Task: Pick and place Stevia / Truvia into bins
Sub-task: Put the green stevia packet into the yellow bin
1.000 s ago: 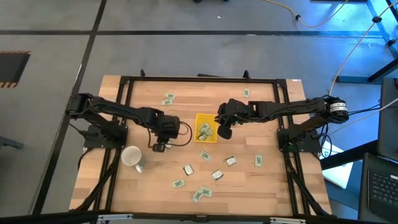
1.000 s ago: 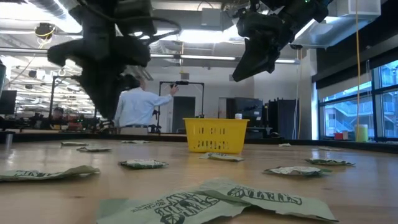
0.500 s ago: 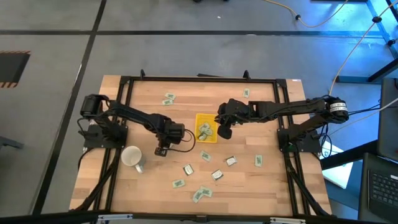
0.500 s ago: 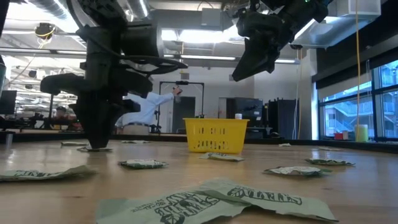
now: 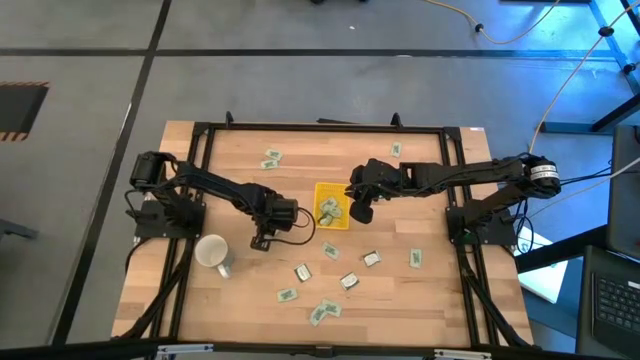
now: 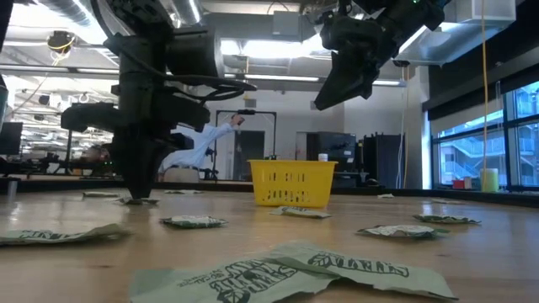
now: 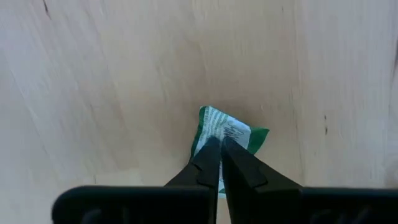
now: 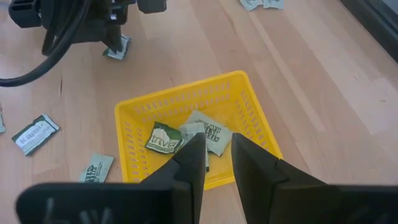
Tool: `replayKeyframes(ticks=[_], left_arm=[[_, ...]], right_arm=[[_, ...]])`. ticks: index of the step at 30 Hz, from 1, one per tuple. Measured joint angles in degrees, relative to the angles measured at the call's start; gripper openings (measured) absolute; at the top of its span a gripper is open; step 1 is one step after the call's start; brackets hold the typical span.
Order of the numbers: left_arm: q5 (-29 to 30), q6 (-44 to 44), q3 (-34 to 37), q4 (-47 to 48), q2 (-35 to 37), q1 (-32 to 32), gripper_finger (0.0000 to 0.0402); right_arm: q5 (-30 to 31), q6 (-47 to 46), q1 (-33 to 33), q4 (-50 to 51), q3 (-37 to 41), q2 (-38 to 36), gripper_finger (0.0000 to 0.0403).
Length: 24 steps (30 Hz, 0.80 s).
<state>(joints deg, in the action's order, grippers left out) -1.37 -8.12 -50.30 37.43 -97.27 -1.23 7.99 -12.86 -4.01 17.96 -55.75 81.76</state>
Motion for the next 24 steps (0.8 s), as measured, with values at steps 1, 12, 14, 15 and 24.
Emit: replayKeyframes(ticks=[1,12,14,15,24], left_arm=[[-0.01,0.0,-0.18,0.37,0.16,0.0,0.0006],[0.81,-0.11,-5.54,1.0,8.86,3.17,0.0002],[0.8,-0.13,-6.51,-4.64,10.72,4.21,0.0002],[0.74,-0.11,-6.78,-7.8,11.41,4.69,0.0003],[-3.43,-3.3,-6.76,-33.53,7.86,7.02,0.0005]], right_arm=[[0.0,0.01,0.0,0.0,0.0,0.0,0.0082],[-0.02,-0.09,0.01,0.44,0.0,0.0,0.0082],[-0.02,-0.11,0.02,0.44,0.0,0.0,0.0082],[-0.02,-0.11,0.02,0.44,0.0,0.0,0.0082],[-0.02,-0.13,0.02,0.22,0.02,0.0,0.0082]])
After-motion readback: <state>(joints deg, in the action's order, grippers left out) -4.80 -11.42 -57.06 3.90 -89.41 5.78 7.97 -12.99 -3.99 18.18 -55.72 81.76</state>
